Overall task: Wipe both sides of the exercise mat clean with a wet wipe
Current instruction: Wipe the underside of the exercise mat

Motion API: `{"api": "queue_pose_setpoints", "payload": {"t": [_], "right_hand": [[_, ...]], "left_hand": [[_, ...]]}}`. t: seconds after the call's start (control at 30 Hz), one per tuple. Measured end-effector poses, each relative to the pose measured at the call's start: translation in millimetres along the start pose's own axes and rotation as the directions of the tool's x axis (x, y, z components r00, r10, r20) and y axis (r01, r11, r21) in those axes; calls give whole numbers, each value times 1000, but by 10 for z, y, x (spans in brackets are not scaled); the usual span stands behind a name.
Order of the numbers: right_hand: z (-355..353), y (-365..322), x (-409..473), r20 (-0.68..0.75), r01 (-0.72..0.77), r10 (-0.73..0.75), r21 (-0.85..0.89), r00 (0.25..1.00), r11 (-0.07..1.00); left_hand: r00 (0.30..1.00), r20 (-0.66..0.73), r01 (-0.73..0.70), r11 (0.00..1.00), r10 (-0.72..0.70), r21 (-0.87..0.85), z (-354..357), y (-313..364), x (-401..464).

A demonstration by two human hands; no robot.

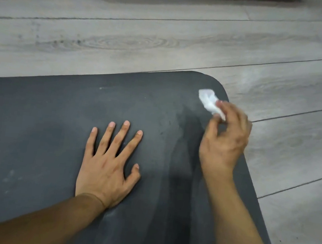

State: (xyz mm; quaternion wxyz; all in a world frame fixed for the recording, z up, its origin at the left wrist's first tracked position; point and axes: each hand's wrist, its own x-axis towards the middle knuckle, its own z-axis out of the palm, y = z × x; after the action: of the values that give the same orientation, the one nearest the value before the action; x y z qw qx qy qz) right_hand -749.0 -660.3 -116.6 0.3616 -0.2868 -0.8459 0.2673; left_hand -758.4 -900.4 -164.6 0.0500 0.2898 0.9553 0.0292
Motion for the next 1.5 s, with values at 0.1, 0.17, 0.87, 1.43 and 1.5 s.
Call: {"api": "queue_pose_setpoints", "payload": {"t": [0.1, 0.17, 0.87, 1.43, 1.5], "right_hand": [[628, 246, 687, 0, 93, -94, -149, 996, 984], [929, 365, 747, 63, 48, -35, -222, 997, 974], [1241, -446, -41, 393, 298, -299, 67, 870, 952], [859, -386, -266, 557, 537, -558, 222, 616, 814], [744, 9, -9, 508, 532, -510, 114, 694, 839]], "left_hand": [[1000, -11, -7, 1000, 7, 3, -3, 0, 0], [1000, -28, -5, 1000, 5, -4, -1, -6, 21], [1000, -10, -12, 1000, 11, -17, 2, -22, 44], [1000, -21, -13, 1000, 13, -16, 5, -26, 50], [1000, -20, -9, 1000, 9, -18, -10, -18, 45]]}}
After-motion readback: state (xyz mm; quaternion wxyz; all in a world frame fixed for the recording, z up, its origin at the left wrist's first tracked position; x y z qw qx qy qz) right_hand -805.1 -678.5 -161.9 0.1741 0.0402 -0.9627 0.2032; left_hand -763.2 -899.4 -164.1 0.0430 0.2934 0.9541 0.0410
